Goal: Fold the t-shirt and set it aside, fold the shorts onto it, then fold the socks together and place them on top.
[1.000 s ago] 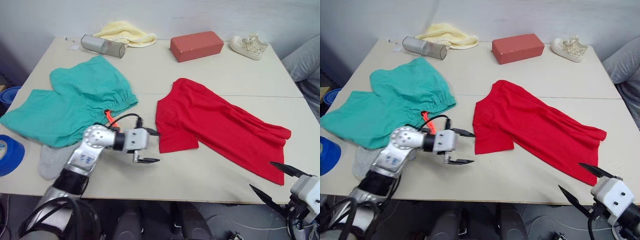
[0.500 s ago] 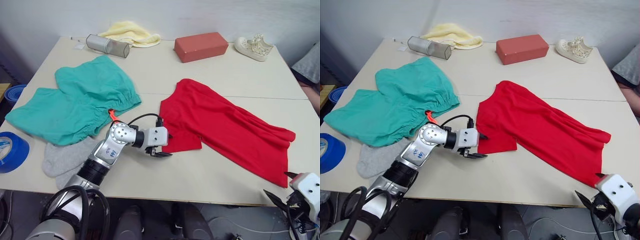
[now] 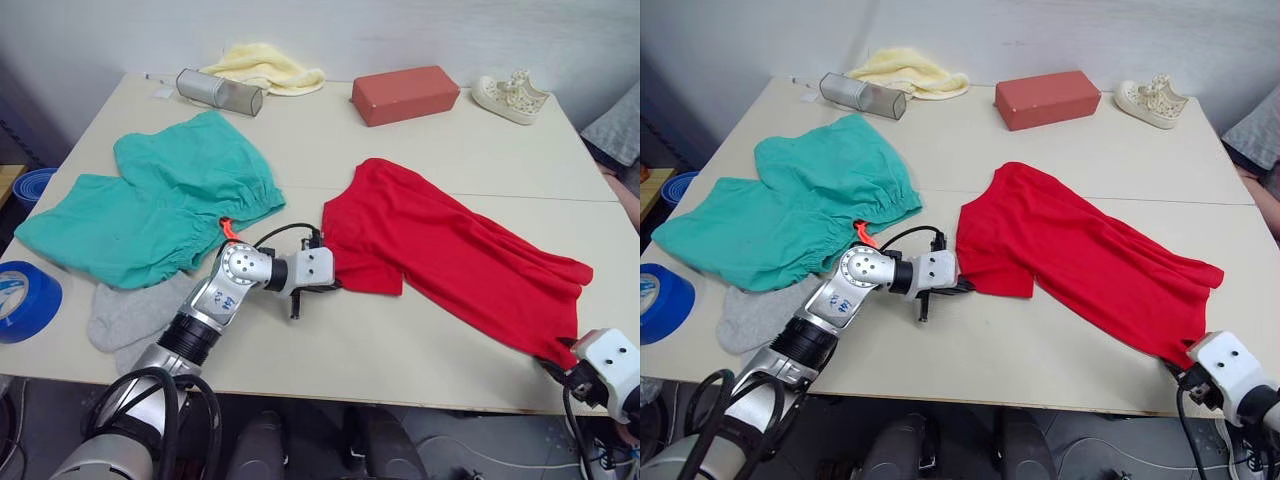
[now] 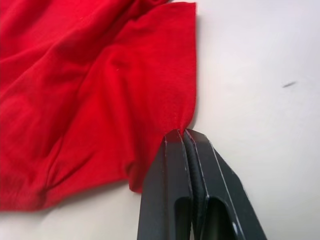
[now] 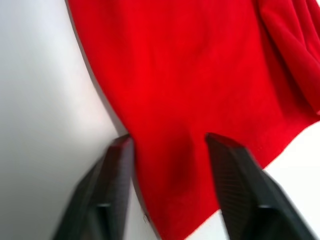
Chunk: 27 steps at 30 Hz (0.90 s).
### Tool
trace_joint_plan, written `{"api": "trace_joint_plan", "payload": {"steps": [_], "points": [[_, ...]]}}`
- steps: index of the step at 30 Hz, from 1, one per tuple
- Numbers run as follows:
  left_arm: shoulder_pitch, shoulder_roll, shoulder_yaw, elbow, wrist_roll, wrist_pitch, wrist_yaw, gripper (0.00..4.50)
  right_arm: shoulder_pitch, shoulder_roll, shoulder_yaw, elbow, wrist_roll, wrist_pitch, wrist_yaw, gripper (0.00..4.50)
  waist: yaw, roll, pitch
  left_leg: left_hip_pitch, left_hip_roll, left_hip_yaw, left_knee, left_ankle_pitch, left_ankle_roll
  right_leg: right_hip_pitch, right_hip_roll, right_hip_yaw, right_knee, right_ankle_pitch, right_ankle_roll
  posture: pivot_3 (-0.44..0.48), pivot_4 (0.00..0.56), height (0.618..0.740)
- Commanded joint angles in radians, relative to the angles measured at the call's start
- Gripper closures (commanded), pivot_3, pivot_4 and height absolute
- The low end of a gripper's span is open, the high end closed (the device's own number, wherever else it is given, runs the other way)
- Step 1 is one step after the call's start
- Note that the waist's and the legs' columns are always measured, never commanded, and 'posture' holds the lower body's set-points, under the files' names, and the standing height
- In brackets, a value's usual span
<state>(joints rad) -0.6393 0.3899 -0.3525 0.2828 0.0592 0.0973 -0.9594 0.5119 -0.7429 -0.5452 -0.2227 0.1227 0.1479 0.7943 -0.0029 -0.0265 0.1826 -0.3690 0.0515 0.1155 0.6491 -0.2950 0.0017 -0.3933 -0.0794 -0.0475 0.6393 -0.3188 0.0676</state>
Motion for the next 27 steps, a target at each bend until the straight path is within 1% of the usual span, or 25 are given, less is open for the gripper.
{"api": "trace_joint_plan", "payload": {"steps": [1, 3, 6, 8, 11, 14, 15, 19, 22, 25, 27], "points": [[0.002, -0.010, 0.071, -0.029, -0.071, 0.060, 0.007, 4.50, -0.021, -0.025, -0.031, 0.007, 0.010, -0.027, 0.002, 3.77, 0.000, 0.000, 0.000, 0.000, 0.000, 0.000, 0.000, 0.000, 0.000, 0.000, 0.000, 0.000, 0.000, 0.000, 0.000, 0.000, 0.150, 0.740], [-0.008, -0.016, 0.110, -0.047, -0.114, 0.087, 0.004, 4.50, -0.034, -0.024, -0.046, -0.003, 0.031, -0.022, 0.009, 4.47, 0.001, 0.001, 0.000, -0.001, 0.000, 0.000, 0.000, 0.000, 0.000, -0.001, 0.000, -0.001, 0.000, 0.000, 0.000, 0.000, 0.150, 0.740], [-0.011, 0.005, 0.159, -0.100, -0.169, 0.143, -0.016, 4.50, -0.036, -0.015, -0.099, -0.049, 0.088, 0.010, 0.022, 4.47, 0.002, 0.001, 0.001, -0.001, 0.000, 0.000, 0.000, 0.000, -0.001, -0.001, 0.000, -0.001, -0.001, 0.000, 0.000, 0.000, 0.150, 0.740], [0.001, 0.045, 0.173, -0.145, -0.184, 0.165, -0.045, 4.50, -0.025, -0.010, -0.151, -0.087, 0.129, 0.025, 0.031, 4.47, 0.002, 0.001, 0.001, -0.002, 0.000, -0.001, -0.001, 0.000, -0.001, -0.001, 0.000, -0.001, -0.001, 0.000, 0.000, 0.000, 0.150, 0.740], [0.042, 0.113, 0.181, -0.215, -0.203, 0.184, -0.090, 4.50, 0.028, -0.009, -0.217, -0.149, 0.202, 0.075, 0.086, 4.47, 0.001, 0.002, 0.001, -0.001, 0.000, -0.001, -0.002, 0.000, -0.002, -0.001, 0.000, -0.001, -0.002, 0.000, 0.000, 0.000, 0.150, 0.740], [0.147, 0.195, 0.224, -0.361, -0.280, 0.238, -0.148, 4.50, 0.085, -0.012, -0.291, -0.184, 0.257, 0.094, 0.147, 4.47, -0.003, 0.003, 0.001, -0.001, 0.001, -0.001, -0.002, -0.001, -0.003, 0.000, 0.001, -0.001, -0.002, 0.000, 0.000, 0.000, 0.150, 0.740], [0.176, 0.208, 0.239, -0.405, -0.320, 0.243, -0.172, 4.50, 0.095, -0.012, -0.307, -0.194, 0.280, 0.104, 0.163, 4.47, -0.003, 0.003, 0.001, -0.001, 0.002, 0.000, -0.003, -0.001, -0.003, 0.000, 0.001, 0.000, -0.003, 0.000, 0.000, 0.000, 0.150, 0.740], [0.271, 0.260, 0.291, -0.509, -0.393, 0.264, -0.189, 4.50, 0.141, -0.012, -0.343, -0.234, 0.368, 0.141, 0.241, 4.47, 0.001, 0.002, 0.002, -0.001, 0.002, -0.001, -0.002, -0.001, -0.002, 0.000, 0.000, -0.001, -0.003, 0.000, 0.000, 0.000, 0.150, 0.740], [0.361, 0.326, 0.325, -0.575, -0.440, 0.243, -0.248, 4.50, 0.190, -0.020, -0.340, -0.219, 0.322, 0.083, 0.300, 4.47, 0.002, 0.002, 0.002, -0.001, 0.002, -0.001, -0.002, -0.001, -0.002, 0.000, 0.000, -0.001, -0.003, -0.001, -0.001, 0.000, 0.150, 0.740], [0.479, 0.413, 0.336, -0.645, -0.460, 0.201, -0.331, 4.50, 0.253, -0.020, -0.296, -0.170, 0.236, -0.054, 0.373, 4.47, 0.001, 0.003, 0.002, -0.001, 0.002, -0.001, -0.004, -0.002, -0.002, 0.000, 0.000, -0.001, -0.006, -0.001, -0.002, 0.000, 0.150, 0.740], [0.532, 0.450, 0.337, -0.671, -0.467, 0.184, -0.360, 4.50, 0.283, -0.015, -0.276, -0.139, 0.207, -0.121, 0.409, 4.47, 0.001, 0.004, 0.002, -0.001, 0.003, -0.001, -0.005, -0.003, -0.002, 0.000, 0.000, -0.001, -0.009, -0.002, -0.003, 0.000, 0.150, 0.740]]}}
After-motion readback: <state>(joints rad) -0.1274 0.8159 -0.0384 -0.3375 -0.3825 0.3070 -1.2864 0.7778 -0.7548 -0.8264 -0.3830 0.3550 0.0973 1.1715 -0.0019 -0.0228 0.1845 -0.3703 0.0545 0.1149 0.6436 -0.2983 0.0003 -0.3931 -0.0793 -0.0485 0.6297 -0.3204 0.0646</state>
